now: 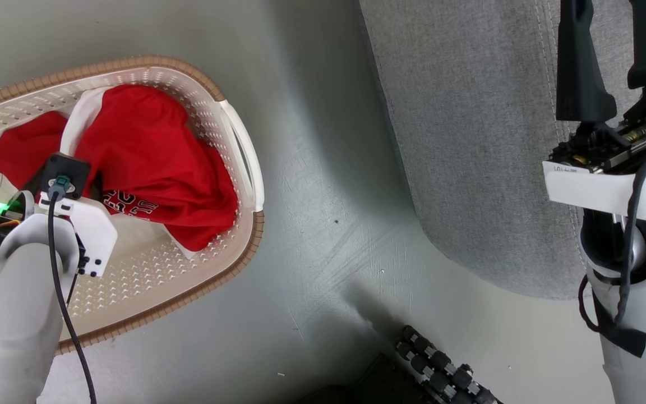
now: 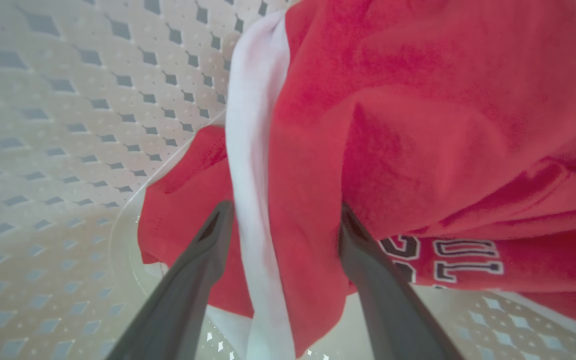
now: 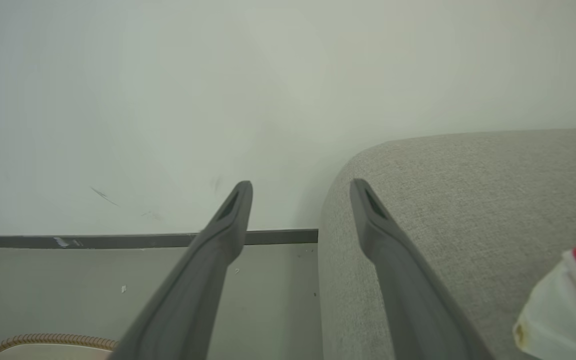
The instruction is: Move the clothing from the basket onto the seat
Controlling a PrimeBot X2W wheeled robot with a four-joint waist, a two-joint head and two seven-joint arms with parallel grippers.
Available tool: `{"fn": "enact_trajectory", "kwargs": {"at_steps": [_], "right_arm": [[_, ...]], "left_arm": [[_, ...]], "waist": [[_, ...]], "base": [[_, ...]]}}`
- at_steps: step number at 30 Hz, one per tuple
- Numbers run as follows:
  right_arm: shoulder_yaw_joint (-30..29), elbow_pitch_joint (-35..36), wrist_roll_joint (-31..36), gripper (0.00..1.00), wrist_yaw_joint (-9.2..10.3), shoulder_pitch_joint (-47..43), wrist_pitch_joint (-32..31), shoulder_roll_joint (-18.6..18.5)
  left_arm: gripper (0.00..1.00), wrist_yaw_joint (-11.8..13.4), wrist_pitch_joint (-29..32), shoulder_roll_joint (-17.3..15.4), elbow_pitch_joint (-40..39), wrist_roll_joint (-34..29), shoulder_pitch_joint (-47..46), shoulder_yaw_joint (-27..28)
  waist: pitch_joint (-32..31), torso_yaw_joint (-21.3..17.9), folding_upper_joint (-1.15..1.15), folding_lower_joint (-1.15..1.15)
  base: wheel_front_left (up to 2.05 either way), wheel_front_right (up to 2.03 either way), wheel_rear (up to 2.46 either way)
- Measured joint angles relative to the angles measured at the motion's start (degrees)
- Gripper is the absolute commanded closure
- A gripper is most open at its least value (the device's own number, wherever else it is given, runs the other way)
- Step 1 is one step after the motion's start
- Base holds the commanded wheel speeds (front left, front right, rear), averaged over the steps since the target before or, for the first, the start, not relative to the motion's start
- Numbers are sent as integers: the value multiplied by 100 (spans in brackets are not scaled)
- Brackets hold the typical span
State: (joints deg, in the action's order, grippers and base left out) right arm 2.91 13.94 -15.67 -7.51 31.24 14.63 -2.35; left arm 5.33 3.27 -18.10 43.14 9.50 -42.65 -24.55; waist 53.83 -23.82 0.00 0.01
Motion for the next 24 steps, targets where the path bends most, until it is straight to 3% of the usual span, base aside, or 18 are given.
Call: {"fn": "enact_trajectory", "kwargs": {"at_steps": [11, 12, 14, 24], "right_arm": [[18, 8, -90, 0, 0, 210, 0, 0], [16, 8, -91, 0, 0, 210, 0, 0], [18, 7, -91, 0, 0, 211, 0, 0], [41, -108, -148, 0, 0, 292, 0, 0]], "left_arm": [[2, 208, 2, -8, 263, -156, -270, 41], [52, 208, 3, 2, 272, -156, -283, 45], [100, 207, 2, 18, 304, -153, -287, 45], [100, 98, -199, 75, 278, -91, -422, 81]], "waist": [[233, -54, 0, 0], [246, -57, 0, 0], [269, -63, 0, 0], [315, -90, 0, 0]], "base": [[0, 0, 0], [0, 0, 0], [0, 0, 0], [0, 0, 0]]}}
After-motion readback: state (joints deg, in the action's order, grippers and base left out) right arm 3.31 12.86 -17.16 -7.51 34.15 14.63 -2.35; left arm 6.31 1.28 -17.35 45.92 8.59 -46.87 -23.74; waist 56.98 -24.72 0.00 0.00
